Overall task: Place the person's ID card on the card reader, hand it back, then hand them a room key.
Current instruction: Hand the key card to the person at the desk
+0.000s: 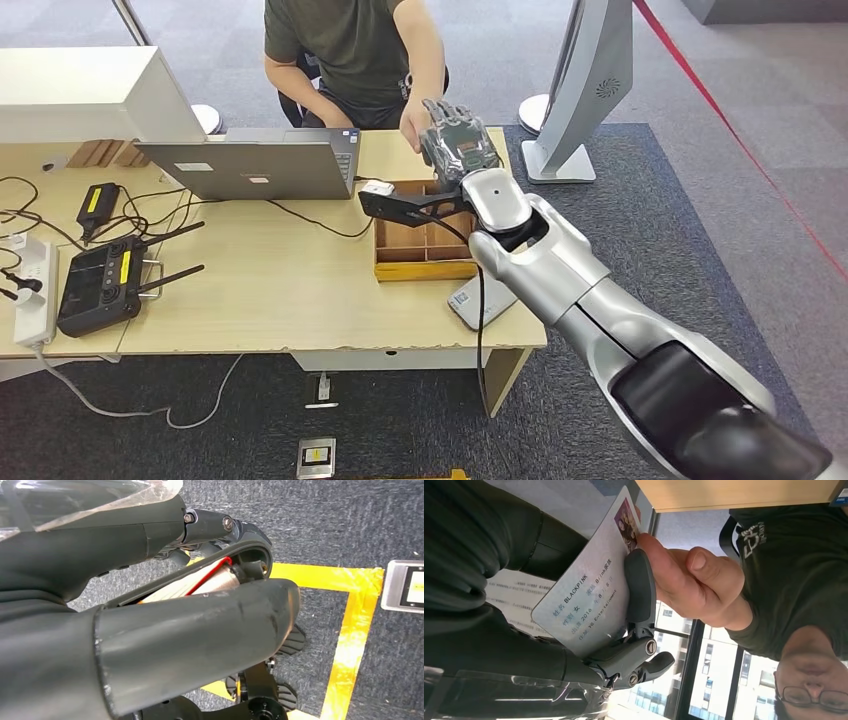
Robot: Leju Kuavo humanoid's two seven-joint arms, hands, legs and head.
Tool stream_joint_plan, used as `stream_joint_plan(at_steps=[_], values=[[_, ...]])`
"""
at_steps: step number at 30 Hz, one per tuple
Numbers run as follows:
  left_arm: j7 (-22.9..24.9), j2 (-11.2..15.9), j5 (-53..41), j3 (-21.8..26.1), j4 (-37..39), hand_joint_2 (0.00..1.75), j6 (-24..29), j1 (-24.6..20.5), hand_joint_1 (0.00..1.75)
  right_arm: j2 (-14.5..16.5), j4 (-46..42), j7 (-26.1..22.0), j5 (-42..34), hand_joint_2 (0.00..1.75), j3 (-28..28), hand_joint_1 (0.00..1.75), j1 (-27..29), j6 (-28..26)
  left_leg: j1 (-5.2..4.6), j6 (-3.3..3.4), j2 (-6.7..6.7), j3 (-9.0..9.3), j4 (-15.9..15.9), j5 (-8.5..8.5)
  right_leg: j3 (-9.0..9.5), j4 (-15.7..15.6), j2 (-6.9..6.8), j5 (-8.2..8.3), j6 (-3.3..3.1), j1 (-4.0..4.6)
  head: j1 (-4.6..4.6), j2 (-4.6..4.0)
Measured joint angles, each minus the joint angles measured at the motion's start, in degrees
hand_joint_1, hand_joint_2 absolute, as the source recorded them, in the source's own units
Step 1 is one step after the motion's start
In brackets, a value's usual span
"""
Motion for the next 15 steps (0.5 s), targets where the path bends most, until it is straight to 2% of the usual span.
stream_joint_plan(at_steps=[3,4,7,8,12,15], values=[[0.8,0.0,0.4,0.2,0.0,0.00,0.2,0.1,0.00,0.7,1.5,-0.3,-0.3,1.75,0.5,1.75,-0.4,-0.5,0.00,0.00,0.00,0.00,0.0,0.00,0.00,0.0,0.00,0.00,0.00,0.00,0.00,0.00],[0.9,0.0,0.5,0.3,0.0,0.00,0.2,0.1,0.00,1.0,2.0,-0.4,-0.3,1.75,0.6,1.62,-0.5,-0.6,0.00,0.00,0.00,-0.01,0.0,0.00,-0.01,0.0,0.00,0.00,0.00,0.00,0.00,0.00],[1.2,0.0,0.7,0.6,0.0,0.00,0.3,0.1,0.00,1.5,3.2,-0.5,-0.4,1.75,1.1,0.31,-0.9,-0.9,0.00,0.00,0.00,-0.02,0.0,0.00,-0.02,0.0,0.00,0.00,0.00,0.00,0.01,0.00],[1.2,-0.1,0.8,0.7,0.0,0.00,0.3,0.1,0.00,1.6,3.5,-0.5,-0.4,1.75,1.2,0.00,-1.0,-1.1,0.00,0.00,0.00,-0.02,0.0,0.00,-0.03,0.0,0.00,0.00,0.00,0.00,0.01,0.00],[1.3,-0.2,1.2,1.2,0.0,0.00,0.8,0.2,0.00,1.9,4.4,-2.8,-0.4,0.00,2.0,0.00,-1.1,-4.3,0.00,0.00,0.00,-0.02,0.0,0.00,-0.05,0.0,0.00,0.00,0.00,0.00,0.00,0.00],[1.3,-0.2,1.4,1.4,0.0,0.00,1.0,0.2,0.00,2.1,4.8,-3.7,-0.1,0.00,2.5,0.00,-1.2,-5.8,0.00,-0.01,0.01,-0.02,0.0,0.00,-0.05,0.0,0.00,0.00,0.00,0.01,-0.01,0.00]])
